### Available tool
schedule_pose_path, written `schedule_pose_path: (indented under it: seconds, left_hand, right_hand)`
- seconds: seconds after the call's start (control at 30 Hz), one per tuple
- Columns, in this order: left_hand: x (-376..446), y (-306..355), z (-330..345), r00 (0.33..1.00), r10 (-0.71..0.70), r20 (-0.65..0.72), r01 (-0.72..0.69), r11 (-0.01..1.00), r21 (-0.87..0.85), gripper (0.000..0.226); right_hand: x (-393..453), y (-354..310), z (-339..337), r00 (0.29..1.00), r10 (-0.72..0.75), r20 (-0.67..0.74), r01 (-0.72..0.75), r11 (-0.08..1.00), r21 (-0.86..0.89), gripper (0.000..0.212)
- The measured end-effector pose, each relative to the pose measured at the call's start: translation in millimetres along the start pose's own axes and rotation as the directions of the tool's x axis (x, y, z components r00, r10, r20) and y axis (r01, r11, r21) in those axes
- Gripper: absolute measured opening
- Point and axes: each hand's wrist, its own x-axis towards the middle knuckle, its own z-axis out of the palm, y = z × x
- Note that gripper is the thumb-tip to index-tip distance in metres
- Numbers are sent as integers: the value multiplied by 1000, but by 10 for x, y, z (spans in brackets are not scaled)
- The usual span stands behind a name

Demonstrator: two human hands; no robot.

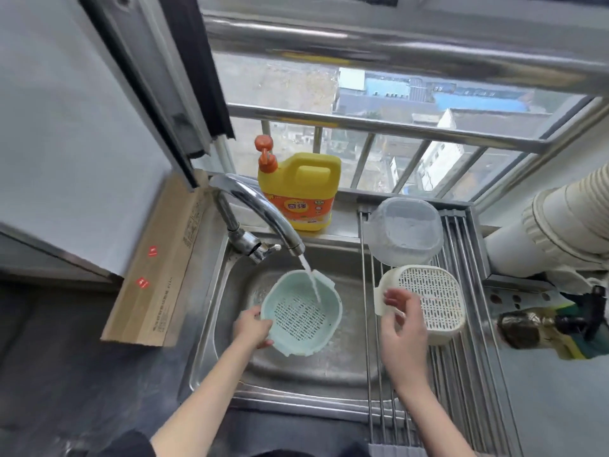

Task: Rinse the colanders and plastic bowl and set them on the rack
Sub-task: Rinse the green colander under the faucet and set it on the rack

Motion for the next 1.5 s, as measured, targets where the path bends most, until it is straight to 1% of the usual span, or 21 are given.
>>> schedule_pose_path:
  seconds: [0.1,0.2,0.3,0.4,0.47,0.53,0.63,0.73,0.8,0.9,1.0,1.07,1.13,1.2,1.27,1.37,1.5]
  left_hand:
    - [-59,5,-251,992,118,-36,-119,992,-30,42]
    - [-155,91,-411,974,215,-77,-216,976,-10,47]
    - [-255,178,-517,944,316,-99,-320,947,-27,51]
    - [-312,226,-576,919,380,-102,-387,920,-62,52]
    - [-307,226,-590,913,398,-87,-404,912,-67,53]
    - [-282,206,-579,911,411,-40,-412,902,-131,54]
    - [-216,181,-521,913,405,52,-374,880,-292,56]
    - [-112,194,-442,918,376,124,-312,880,-359,48]
    - [-27,247,-387,913,365,180,-287,891,-352,37]
    - [84,363,-292,915,317,249,-249,930,-271,18]
    - [156,477,-199,903,284,322,-223,951,-213,11]
    - [157,551,-159,890,280,359,-213,953,-216,8]
    - [151,606,-133,882,280,379,-201,951,-236,9]
    - [144,620,-127,869,267,416,-194,958,-209,12]
    - [128,601,-140,850,239,469,-206,971,-121,16]
    - [58,558,-167,829,202,522,-232,973,-7,17]
    - [-65,514,-189,821,162,548,-238,969,69,23]
  right_hand:
    - [116,-73,311,981,14,195,8,994,-112,35]
    - [293,-61,536,925,127,358,-35,967,-253,45]
    - [423,-67,698,869,225,440,-87,946,-313,47]
    - [509,-66,828,844,246,477,-93,943,-321,36]
    - [544,-46,867,869,206,450,-65,949,-309,20]
    - [558,-30,858,909,162,383,-43,953,-300,4]
    - [537,-54,780,940,113,322,-13,955,-297,11]
    - [459,-139,666,961,22,277,64,952,-298,4]
    - [430,-163,615,966,-56,250,143,928,-345,9]
    - [395,-188,561,965,-147,219,222,902,-371,17]
    - [403,-232,508,952,-229,205,296,861,-413,24]
    - [412,-281,473,940,-273,204,335,846,-414,24]
    - [428,-318,452,932,-299,203,359,833,-422,22]
    - [468,-328,440,931,-302,206,364,813,-454,24]
    - [523,-334,431,936,-281,211,350,789,-505,29]
    - [584,-349,405,954,-200,222,294,769,-568,36]
    - [571,-373,374,970,-87,228,211,764,-609,34]
